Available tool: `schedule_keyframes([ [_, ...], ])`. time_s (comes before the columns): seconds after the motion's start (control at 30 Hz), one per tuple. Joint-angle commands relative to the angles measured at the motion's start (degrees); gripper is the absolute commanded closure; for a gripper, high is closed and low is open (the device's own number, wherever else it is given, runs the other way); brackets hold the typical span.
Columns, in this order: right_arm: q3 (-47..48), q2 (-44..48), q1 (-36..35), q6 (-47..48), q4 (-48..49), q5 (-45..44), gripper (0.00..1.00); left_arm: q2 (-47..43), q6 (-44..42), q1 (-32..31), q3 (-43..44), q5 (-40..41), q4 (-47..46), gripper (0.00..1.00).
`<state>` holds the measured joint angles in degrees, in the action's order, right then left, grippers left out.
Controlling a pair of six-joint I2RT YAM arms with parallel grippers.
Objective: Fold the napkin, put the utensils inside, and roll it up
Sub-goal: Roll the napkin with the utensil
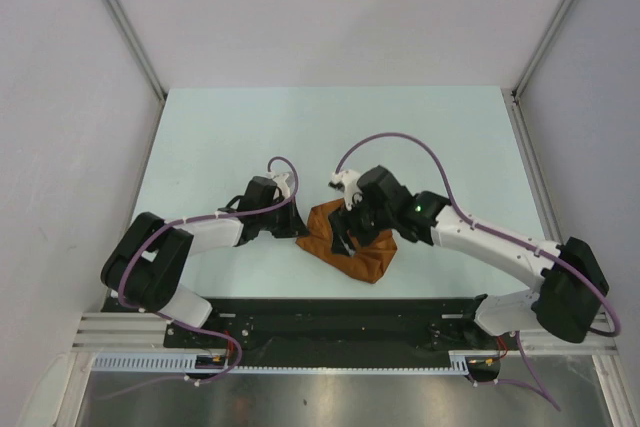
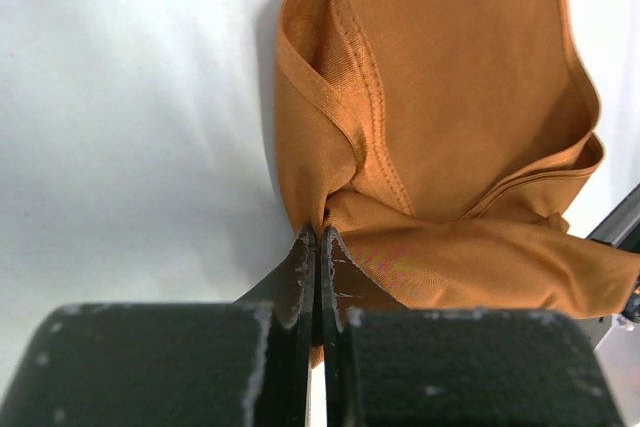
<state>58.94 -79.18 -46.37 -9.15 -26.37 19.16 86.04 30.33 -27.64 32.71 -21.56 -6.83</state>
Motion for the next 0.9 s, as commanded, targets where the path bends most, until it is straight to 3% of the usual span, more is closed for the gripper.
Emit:
schedule_keyframes([
  [0.0, -7.32, 4.89, -8.02, -4.03, -2.29, -18.17, 0.26, 1.41, -2.38, -0.22, 2.45, 0.56, 3.93, 1.00],
  [0.3, -13.41, 3.68, -11.73, -6.41, 4.75, -19.07, 0.26, 1.59, -1.32, -0.31, 2.54, -0.76, 3.31, 1.00],
  [0.87, -18.50, -3.61, -12.52, -10.98, 4.57, -21.62, 0.28, 1.41, -1.67, -0.22, 3.06, -0.41, 4.28, 1.00],
])
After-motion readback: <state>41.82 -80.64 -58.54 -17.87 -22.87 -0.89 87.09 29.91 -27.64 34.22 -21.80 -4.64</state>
